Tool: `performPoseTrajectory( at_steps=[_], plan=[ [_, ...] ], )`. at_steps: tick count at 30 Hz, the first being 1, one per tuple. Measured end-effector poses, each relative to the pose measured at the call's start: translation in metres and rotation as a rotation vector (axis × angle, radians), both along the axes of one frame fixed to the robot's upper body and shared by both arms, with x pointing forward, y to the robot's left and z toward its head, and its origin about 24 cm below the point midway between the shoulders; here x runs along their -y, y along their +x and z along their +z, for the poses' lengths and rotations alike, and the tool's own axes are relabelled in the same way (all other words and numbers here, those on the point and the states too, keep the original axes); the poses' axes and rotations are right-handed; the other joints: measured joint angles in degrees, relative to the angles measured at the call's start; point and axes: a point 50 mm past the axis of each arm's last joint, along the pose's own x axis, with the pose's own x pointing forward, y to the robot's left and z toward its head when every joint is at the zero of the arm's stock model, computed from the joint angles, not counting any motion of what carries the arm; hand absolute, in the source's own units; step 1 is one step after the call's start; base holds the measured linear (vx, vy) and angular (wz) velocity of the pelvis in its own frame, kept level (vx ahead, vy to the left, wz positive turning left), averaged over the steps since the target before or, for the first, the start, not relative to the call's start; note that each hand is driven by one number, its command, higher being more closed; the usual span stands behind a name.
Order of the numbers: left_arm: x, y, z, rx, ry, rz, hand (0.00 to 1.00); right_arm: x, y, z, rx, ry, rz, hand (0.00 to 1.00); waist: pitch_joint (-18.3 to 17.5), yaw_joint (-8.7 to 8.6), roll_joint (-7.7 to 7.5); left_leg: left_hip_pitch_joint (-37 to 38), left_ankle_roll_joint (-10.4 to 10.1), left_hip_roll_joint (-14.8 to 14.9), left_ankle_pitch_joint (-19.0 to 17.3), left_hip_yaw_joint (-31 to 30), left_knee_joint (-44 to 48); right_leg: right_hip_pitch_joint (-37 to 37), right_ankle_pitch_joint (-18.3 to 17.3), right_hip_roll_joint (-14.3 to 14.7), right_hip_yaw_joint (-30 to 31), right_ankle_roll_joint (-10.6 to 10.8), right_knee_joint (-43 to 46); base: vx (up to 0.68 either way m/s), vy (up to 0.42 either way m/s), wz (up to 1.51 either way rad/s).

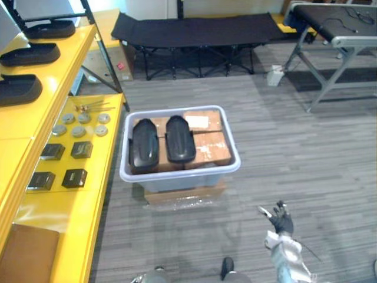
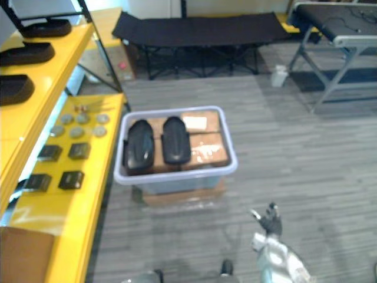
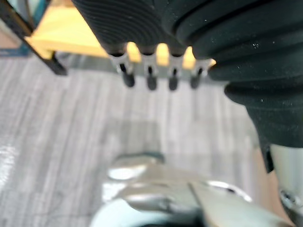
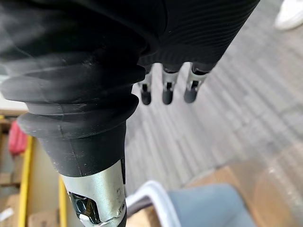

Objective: Walk over and take plastic housings, then place them on the shelf

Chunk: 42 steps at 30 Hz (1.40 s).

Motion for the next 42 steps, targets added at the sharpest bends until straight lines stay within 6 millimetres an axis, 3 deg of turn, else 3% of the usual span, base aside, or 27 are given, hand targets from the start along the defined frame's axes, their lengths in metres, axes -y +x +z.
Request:
performPoseTrajectory(
  at_steps=[6, 10, 14, 18, 22, 27, 31, 34, 36, 37, 41, 42],
  plan=[
    [-0.001, 0.001, 0.001, 0.018, 0.014, 0.017, 0.0, -0.002, 0.008, 0.007, 0.052, 0.005, 0.028, 0.0, 0.05, 0.29, -0.15, -0.35, 0.25, -0.36, -0.9, -1.74, 0.33, 0.19, 0.01, -0.28, -1.15, 0.03, 0.0, -0.06, 0.014, 0.06],
    [-0.001, -0.001, 0.003, 0.066, 0.013, 0.089, 0.0, -0.002, 0.025, 0.025, 0.152, 0.05, 0.068, 0.0, 0.74, 0.8, 0.19, -3.48, 0.39, 0.14, -2.11, -4.52, 4.66, 0.75, 0.59, 0.07, -3.06, 0.05, -0.77, -0.17, -0.001, 0.24],
    [0.007, 0.0, 0.003, 0.108, -0.043, 0.224, 0.0, 0.014, 0.044, 0.047, 0.25, 0.042, 0.039, 0.0, 3.43, 1.39, 1.92, -7.94, 0.88, 0.04, -2.03, -6.82, 6.64, 1.05, 1.32, -0.38, -8.99, -0.26, -1.75, -0.17, -0.015, 0.47],
    [0.018, -0.029, -0.002, 0.022, -0.086, 0.198, 0.0, 0.017, 0.045, 0.049, 0.251, 0.043, 0.02, 0.0, 3.65, 1.84, 2.92, -8.35, 1.24, -0.73, -1.77, -6.61, 4.41, 1.0, 1.1, -1.61, -10.86, 0.01, -1.55, -0.04, 0.006, 0.35],
    [0.029, -0.059, -0.006, -0.113, -0.12, 0.113, 0.0, 0.023, 0.045, 0.049, 0.229, 0.042, -0.033, 0.0, 3.11, 2.36, 3.82, -7.24, 1.1, -1.41, 1.6, -6.69, 3.03, 0.26, -0.16, -3.53, -11.73, 1.01, 2.43, 0.08, 0.075, 0.2],
    [0.02, -0.054, -0.004, -0.067, -0.113, 0.134, 0.0, 0.021, 0.064, 0.059, 0.255, 0.04, -0.051, 0.0, 3.86, 2.57, 2.57, -5.49, 1.15, -2.91, 1.6, -6.29, 2.95, 1.42, -0.72, -5.24, -11.8, 1.32, 4.0, 0.08, 0.077, 0.02],
    [0.021, -0.041, -0.004, 0.013, -0.148, 0.157, 0.0, 0.033, 0.083, 0.074, 0.269, 0.0, -0.116, 0.0, 5.16, 2.66, 2.86, -6.68, 1.53, -4.01, 1.78, -7.82, 3.53, 0.71, -1.76, -6.39, -12.43, 1.87, 5.88, -0.06, 0.053, 0.16],
    [0.024, -0.022, -0.002, 0.098, -0.177, 0.149, 0.0, 0.062, 0.106, 0.112, 0.343, -0.071, -0.191, 0.0, 8.89, 2.77, 4.01, -10.13, 2.46, -4.62, 2.66, -9.7, 4.17, -2.65, -3.61, -7.52, -13.78, 1.79, 9.82, -0.19, 0.014, 0.37],
    [0.025, -0.017, -0.001, 0.124, -0.193, 0.138, 0.0, 0.077, 0.13, 0.161, 0.456, -0.128, -0.211, 0.0, 12.62, 3.01, 4.8, -13.06, 2.56, -5.26, 3.79, -10.59, 4.49, -6.19, -3.87, -8.56, -13.74, 1.82, 12.59, -0.2, 0.015, 0.16],
    [0.025, -0.016, -0.001, 0.127, -0.194, 0.136, 0.0, 0.08, 0.134, 0.17, 0.474, -0.141, -0.213, 0.0, 13.03, 3.05, 5.04, -13.78, 2.78, -5.38, 3.96, -10.93, 4.77, -6.88, -3.86, -8.73, -13.76, 1.82, 12.93, -0.17, 0.015, 0.18],
    [0.038, -0.018, -0.003, 0.106, -0.249, 0.076, 0.0, 0.11, 0.156, 0.238, 0.511, -0.257, -0.23, 0.0, 14.7, 4.8, 7.91, -20.72, 3.58, -6.5, 4.76, -11.14, 8.0, -13.95, -3.56, -10.86, -13.2, 1.78, 17.13, -0.08, 0.047, 0.09],
    [0.04, -0.017, -0.003, 0.108, -0.261, 0.083, 0.0, 0.111, 0.159, 0.245, 0.505, -0.274, -0.223, 0.0, 14.91, 5.15, 8.35, -21.41, 3.73, -6.59, 4.67, -11.15, 8.46, -14.69, -3.58, -11.06, -13.0, 1.75, 17.65, -0.05, 0.053, 0.0]
  ],
)
